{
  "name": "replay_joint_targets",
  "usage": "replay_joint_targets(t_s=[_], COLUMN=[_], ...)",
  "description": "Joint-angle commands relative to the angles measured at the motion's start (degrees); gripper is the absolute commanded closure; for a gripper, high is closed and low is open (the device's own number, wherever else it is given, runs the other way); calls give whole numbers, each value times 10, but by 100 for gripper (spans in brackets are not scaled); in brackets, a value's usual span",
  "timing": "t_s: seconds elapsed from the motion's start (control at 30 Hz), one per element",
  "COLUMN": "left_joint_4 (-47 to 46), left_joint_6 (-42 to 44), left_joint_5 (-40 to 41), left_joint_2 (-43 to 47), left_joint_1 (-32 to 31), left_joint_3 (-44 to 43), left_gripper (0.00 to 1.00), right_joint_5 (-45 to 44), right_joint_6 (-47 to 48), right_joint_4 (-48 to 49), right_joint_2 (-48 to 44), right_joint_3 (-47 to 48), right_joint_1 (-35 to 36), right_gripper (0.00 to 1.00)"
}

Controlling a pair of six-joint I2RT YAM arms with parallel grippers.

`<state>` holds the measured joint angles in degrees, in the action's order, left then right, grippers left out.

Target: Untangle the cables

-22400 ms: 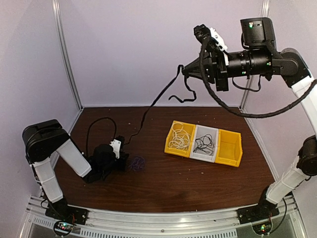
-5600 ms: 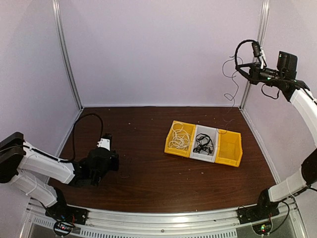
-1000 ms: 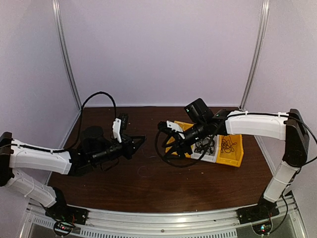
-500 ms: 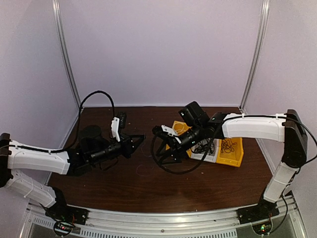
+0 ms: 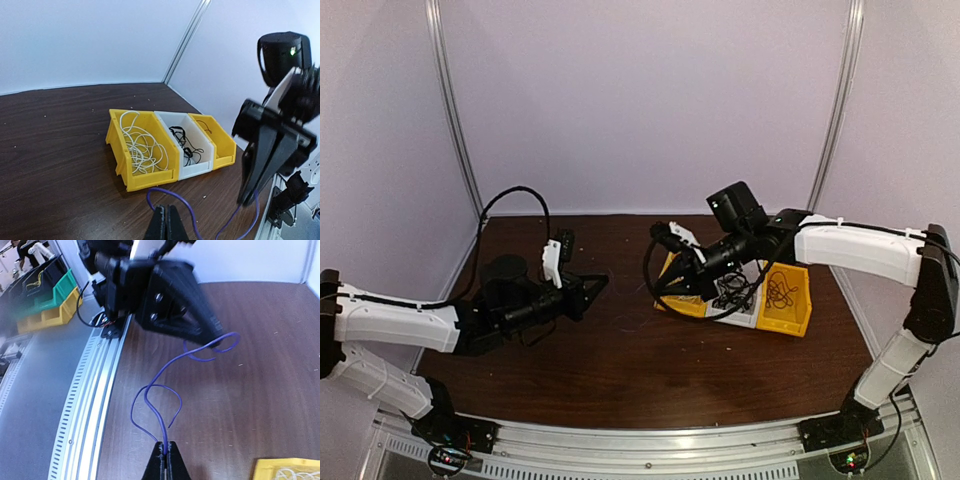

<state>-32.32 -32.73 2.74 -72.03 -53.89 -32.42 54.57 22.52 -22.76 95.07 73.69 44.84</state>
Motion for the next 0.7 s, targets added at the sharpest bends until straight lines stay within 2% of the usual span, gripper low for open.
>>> replay_joint_targets(t_s=[0.0, 0.07, 0.3, 0.47, 0.67], left_joint_4=[5, 7, 9, -1, -8], left_joint_6=[17, 24, 37, 38, 37], left_joint_5=[21, 19, 19, 9, 16], left_joint_2=[-11, -29, -91, -119, -136], left_joint_1=[0, 1, 0, 0, 0], left_joint_3=[13, 10, -14, -24, -29], left_gripper=[95, 87, 85, 73, 70], right_joint_5=[-6, -8, 5, -13, -54], right_joint_6=[-5, -9, -8, 25, 96], right_joint_4=[-10, -12, -53, -106, -194], right_joint_2=[-99, -124, -172, -202, -230], right_joint_3=[13, 14, 30, 29, 2], right_joint_1=[-62, -86, -194, -271, -361], right_gripper=[100, 100, 100, 100, 100])
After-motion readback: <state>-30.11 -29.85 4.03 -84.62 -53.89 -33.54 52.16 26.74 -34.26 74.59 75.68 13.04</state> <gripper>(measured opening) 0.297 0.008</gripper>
